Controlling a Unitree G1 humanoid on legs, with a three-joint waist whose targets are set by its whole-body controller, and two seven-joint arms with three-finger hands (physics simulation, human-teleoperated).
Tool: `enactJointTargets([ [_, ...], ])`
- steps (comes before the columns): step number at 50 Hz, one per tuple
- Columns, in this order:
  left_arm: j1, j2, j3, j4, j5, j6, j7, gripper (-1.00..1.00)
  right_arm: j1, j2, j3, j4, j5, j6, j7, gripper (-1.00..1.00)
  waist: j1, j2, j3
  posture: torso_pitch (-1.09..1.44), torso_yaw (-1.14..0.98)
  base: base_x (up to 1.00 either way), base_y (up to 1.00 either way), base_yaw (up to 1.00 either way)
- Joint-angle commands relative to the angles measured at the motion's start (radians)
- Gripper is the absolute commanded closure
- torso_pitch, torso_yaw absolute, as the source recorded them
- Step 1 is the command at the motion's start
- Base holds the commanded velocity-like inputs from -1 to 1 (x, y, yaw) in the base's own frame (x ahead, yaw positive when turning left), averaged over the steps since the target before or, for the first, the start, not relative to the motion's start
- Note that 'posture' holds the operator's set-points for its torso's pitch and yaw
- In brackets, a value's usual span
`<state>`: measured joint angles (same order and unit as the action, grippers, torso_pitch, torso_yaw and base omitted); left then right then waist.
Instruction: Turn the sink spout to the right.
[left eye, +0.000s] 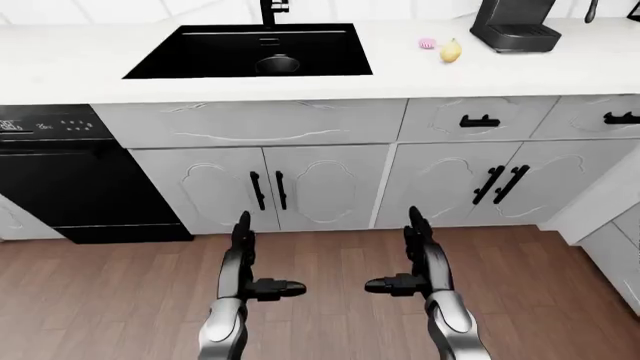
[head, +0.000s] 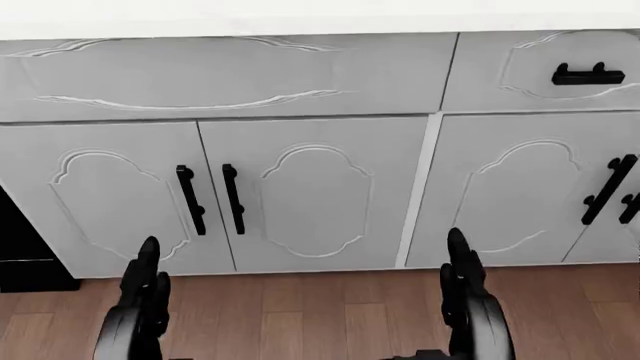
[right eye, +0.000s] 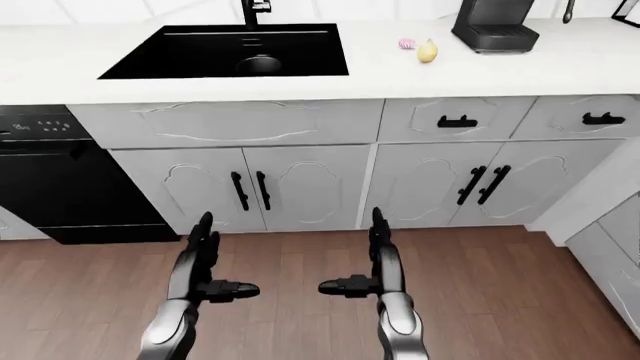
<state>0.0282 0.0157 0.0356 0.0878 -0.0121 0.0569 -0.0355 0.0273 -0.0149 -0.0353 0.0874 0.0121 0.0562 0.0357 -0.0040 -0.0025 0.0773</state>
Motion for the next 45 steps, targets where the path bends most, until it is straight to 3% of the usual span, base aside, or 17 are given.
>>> enactJointTargets([
  [1, -0.023, 0.02, 0.05, -0.132, -0.049, -0.011, -0.004, -1.0, 0.013, 0.0, -0.006, -0.222, -0.008, -0.016, -0.031, -1.0, -0.002, -0.008, -0.001, 0.0, 0.0, 0.0, 0.0, 0.0],
  [3, -0.017, 0.023, 0.061, -0.136, -0.055, -0.013, -0.006, -1.0, 0.044, 0.003, -0.006, -0.284, 0.006, 0.014, -0.022, -1.0, 0.008, -0.001, -0.064, 0.0, 0.0, 0.0, 0.0, 0.0],
  [5, -0.011, 0.024, 0.065, -0.144, -0.057, -0.009, -0.006, -1.0, 0.059, 0.003, 0.001, -0.302, 0.001, 0.021, -0.015, -1.0, 0.007, -0.006, -0.022, 0.0, 0.0, 0.0, 0.0, 0.0],
  [7, 0.0, 0.023, 0.068, -0.167, -0.058, 0.001, -0.006, -1.0, 0.07, 0.004, 0.008, -0.315, -0.007, 0.029, -0.009, -1.0, 0.006, -0.005, -0.066, 0.0, 0.0, 0.0, 0.0, 0.0],
  [8, 0.0, 0.023, 0.068, -0.167, -0.056, 0.001, -0.005, -1.0, 0.072, 0.005, 0.006, -0.328, -0.003, 0.039, -0.006, -1.0, 0.006, -0.005, -0.071, 0.0, 0.0, 0.0, 0.0, 0.0],
  [23, 0.012, 0.019, 0.069, -0.179, -0.049, 0.002, 0.001, -1.0, 0.082, 0.002, 0.004, -0.303, -0.04, 0.015, 0.005, -1.0, 0.006, -0.001, -0.085, 0.0, 0.0, 0.0, 0.0, 0.0],
  [24, 0.013, 0.018, 0.069, -0.178, -0.048, 0.0, 0.001, -1.0, 0.081, 0.002, 0.004, -0.3, -0.042, 0.013, 0.005, -1.0, 0.005, 0.006, -0.101, 0.0, 0.0, 0.0, 0.19, 0.0],
  [26, 0.015, 0.018, 0.07, -0.177, -0.047, -0.003, 0.001, -1.0, 0.08, 0.002, 0.004, -0.295, -0.044, 0.009, 0.004, -1.0, 0.003, -0.044, -0.062, 0.0, 0.0, 0.0, 0.85, 0.0],
  [27, 0.016, 0.019, 0.07, -0.176, -0.047, -0.003, 0.001, -1.0, 0.081, 0.002, 0.004, -0.294, -0.044, 0.008, 0.005, -1.0, 0.001, -0.066, -0.057, 0.0, 0.0, 0.0, 1.0, 0.0],
  [30, 0.018, 0.019, 0.073, -0.182, -0.049, -0.002, 0.0, -1.0, 0.081, 0.004, 0.002, -0.297, -0.045, 0.01, 0.002, -1.0, -0.004, -0.069, -0.061, 0.0, 0.0, 0.0, 1.0, 0.0],
  [34, 0.02, 0.019, 0.073, -0.188, -0.048, 0.002, 0.0, -1.0, 0.08, 0.005, 0.003, -0.303, -0.042, 0.017, 0.001, -1.0, -0.009, -0.05, -0.036, 0.0, 0.0, 0.0, 0.83, 0.0],
  [35, 0.02, 0.019, 0.073, -0.191, -0.048, 0.003, 0.0, -1.0, 0.08, 0.005, 0.003, -0.306, -0.042, 0.019, 0.001, -1.0, -0.018, 0.003, -0.048, 0.0, 0.0, 0.0, 0.2, 0.0],
  [37, 0.02, 0.019, 0.074, -0.193, -0.048, 0.005, 0.0, -1.0, 0.079, 0.006, 0.004, -0.305, -0.038, 0.018, 0.002, -1.0, -0.023, 0.089, -0.042, 0.0, 0.0, 0.0, 0.0, 0.0],
  [38, 0.02, 0.019, 0.074, -0.194, -0.048, 0.005, 0.0, -1.0, 0.078, 0.006, 0.004, -0.305, -0.037, 0.019, 0.003, -1.0, -0.006, 0.117, -0.041, 0.0, 0.0, 0.0, 0.0, 0.0],
  [39, 0.021, 0.019, 0.075, -0.197, -0.048, 0.006, 0.0, -1.0, 0.078, 0.006, 0.004, -0.305, -0.036, 0.019, 0.002, -1.0, -0.011, 0.059, -0.036, 0.0, 0.0, 0.0, 0.0, 0.0],
  [41, 0.02, 0.019, 0.076, -0.198, -0.048, 0.008, 0.0, -1.0, 0.075, 0.006, 0.004, -0.302, -0.033, 0.021, 0.003, -1.0, -0.002, 0.044, -0.049, 0.0, 0.0, 0.0, 0.0, 0.0],
  [45, 0.009, 0.023, 0.079, -0.191, -0.046, 0.012, 0.002, -1.0, 0.079, 0.003, -0.002, -0.323, -0.029, 0.037, 0.005, -1.0, 0.008, 0.005, -0.047, 0.0, 0.0, 0.0, 0.0, 0.0],
])
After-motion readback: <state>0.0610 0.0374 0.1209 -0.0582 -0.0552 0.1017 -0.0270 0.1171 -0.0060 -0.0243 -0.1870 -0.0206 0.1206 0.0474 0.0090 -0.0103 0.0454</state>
